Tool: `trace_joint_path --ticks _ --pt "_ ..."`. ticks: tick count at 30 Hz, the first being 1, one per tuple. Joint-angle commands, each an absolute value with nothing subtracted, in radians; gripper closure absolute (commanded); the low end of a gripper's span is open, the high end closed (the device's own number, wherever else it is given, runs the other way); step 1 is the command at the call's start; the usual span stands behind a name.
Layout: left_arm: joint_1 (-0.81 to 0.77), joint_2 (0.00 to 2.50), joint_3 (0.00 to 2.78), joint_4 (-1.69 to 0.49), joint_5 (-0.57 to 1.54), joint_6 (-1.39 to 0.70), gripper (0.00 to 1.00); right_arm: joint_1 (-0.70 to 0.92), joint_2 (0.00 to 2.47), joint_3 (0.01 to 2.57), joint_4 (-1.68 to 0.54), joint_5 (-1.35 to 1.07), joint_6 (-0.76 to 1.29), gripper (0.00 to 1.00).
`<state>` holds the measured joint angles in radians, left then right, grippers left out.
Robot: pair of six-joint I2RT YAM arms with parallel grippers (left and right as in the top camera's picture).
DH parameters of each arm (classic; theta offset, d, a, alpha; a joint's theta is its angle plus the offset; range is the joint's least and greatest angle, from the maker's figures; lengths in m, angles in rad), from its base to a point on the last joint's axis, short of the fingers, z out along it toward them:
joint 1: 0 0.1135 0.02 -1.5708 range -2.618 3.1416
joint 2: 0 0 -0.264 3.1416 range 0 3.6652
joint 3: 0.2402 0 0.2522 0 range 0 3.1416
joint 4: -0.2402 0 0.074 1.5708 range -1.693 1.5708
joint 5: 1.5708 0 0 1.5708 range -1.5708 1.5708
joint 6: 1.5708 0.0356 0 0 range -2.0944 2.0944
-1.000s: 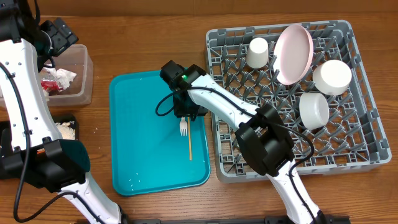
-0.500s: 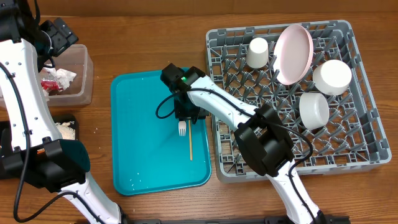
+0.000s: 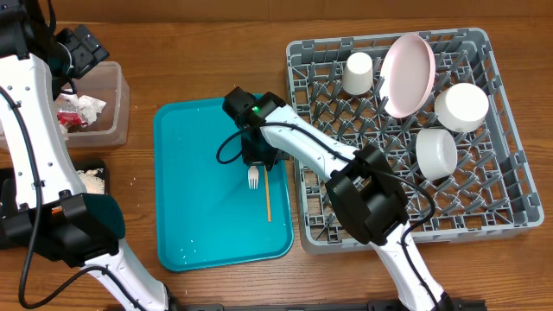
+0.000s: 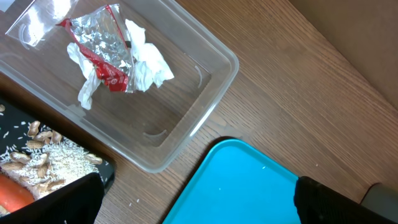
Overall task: Sort waste into correct bins and load items into the dishwasher rack
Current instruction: 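Lower the right gripper and close it on the wooden stick, then carry the stick right and drop it into the rack's left side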
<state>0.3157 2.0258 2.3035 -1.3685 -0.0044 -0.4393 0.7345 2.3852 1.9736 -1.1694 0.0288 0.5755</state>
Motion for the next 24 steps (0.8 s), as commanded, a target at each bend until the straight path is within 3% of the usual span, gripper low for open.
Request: trace_joint_path --ticks 1,9,16,24 --pt "0.314 2.034 2.306 -1.368 0.000 -0.446 0.00 0.737 2.398 1.971 -1.185 0.021 0.576 0.96" --pt "0.314 2.034 2.306 -1.368 0.000 -0.446 0.00 0.719 2.370 2.178 -1.335 0.029 0.537 0.96" --pt "0.314 2.034 2.306 -1.369 0.000 -0.446 0.00 0.684 2.345 2.391 -1.476 0.197 0.522 0.96" --pt "0.314 2.034 2.306 -1.368 0.000 -0.446 0.00 0.544 2.345 2.494 -1.559 0.283 0.458 0.96"
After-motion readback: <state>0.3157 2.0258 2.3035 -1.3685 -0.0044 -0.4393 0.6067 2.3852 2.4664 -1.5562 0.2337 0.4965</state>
